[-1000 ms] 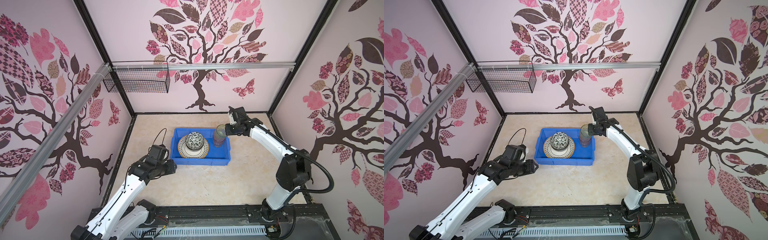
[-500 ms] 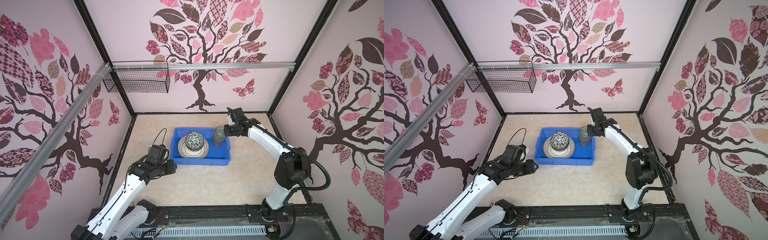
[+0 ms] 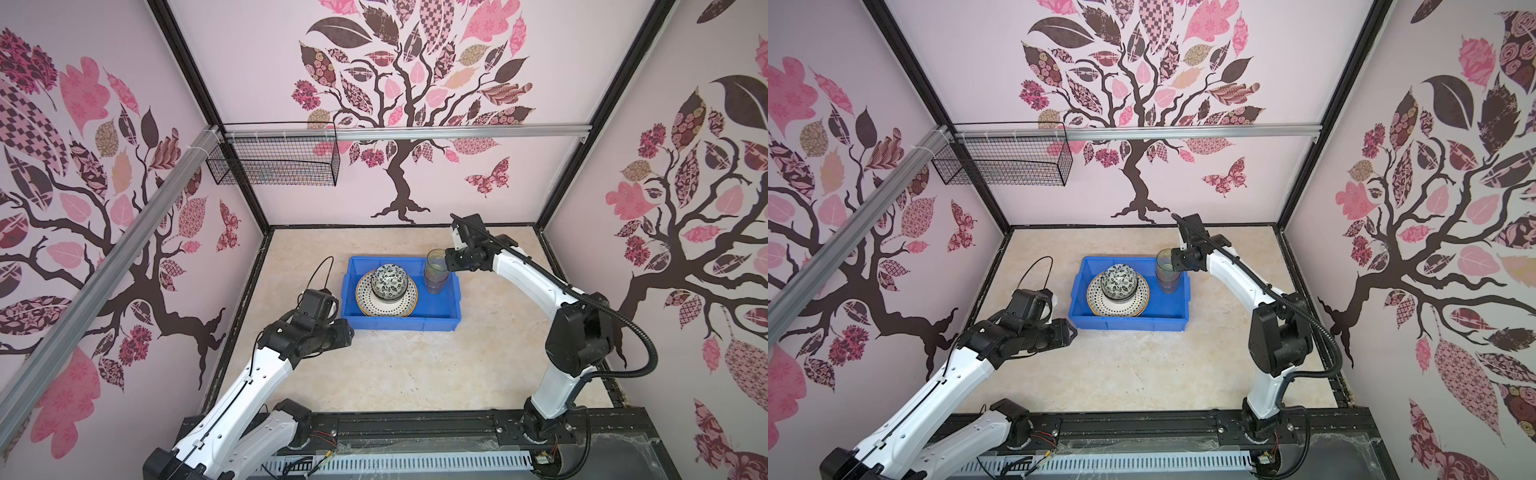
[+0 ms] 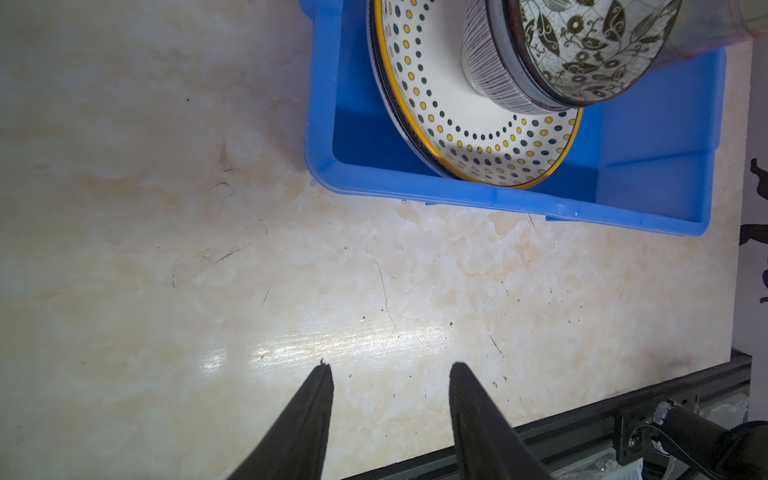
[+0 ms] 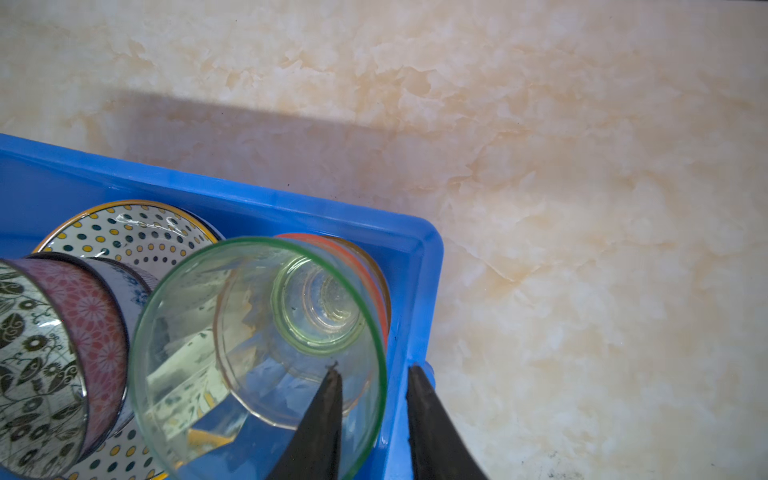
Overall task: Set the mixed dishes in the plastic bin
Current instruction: 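Open the right gripper and release the green cup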
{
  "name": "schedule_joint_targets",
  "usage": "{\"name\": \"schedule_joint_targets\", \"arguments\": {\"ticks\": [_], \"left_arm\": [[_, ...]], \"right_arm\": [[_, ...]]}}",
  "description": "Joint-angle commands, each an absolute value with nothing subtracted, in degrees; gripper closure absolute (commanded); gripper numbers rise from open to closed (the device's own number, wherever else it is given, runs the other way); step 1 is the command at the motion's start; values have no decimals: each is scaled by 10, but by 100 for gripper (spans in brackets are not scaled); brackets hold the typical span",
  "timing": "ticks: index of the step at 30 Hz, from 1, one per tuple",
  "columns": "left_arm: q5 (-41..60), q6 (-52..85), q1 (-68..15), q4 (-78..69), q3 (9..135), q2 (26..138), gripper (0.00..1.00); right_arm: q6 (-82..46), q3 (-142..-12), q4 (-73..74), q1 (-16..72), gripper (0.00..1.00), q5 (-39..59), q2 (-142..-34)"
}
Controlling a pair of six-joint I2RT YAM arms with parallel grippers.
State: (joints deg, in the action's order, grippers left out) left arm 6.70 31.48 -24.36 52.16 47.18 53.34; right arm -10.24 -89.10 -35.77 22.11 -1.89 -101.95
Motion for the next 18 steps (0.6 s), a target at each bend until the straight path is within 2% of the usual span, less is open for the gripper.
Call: {"name": "schedule_joint_targets", "arguments": {"ticks": [1, 11, 18], "left_arm": [[60, 310, -242, 507, 475, 537, 50], [40, 296, -242, 495, 507, 564, 50], [-7, 276, -241, 453, 542, 596, 50]], "right_arm": [[-100, -915, -374, 224, 66, -31, -1017], [-98, -895, -339, 224, 55, -38, -966], [-95, -816, -250, 225, 47, -65, -889]]}}
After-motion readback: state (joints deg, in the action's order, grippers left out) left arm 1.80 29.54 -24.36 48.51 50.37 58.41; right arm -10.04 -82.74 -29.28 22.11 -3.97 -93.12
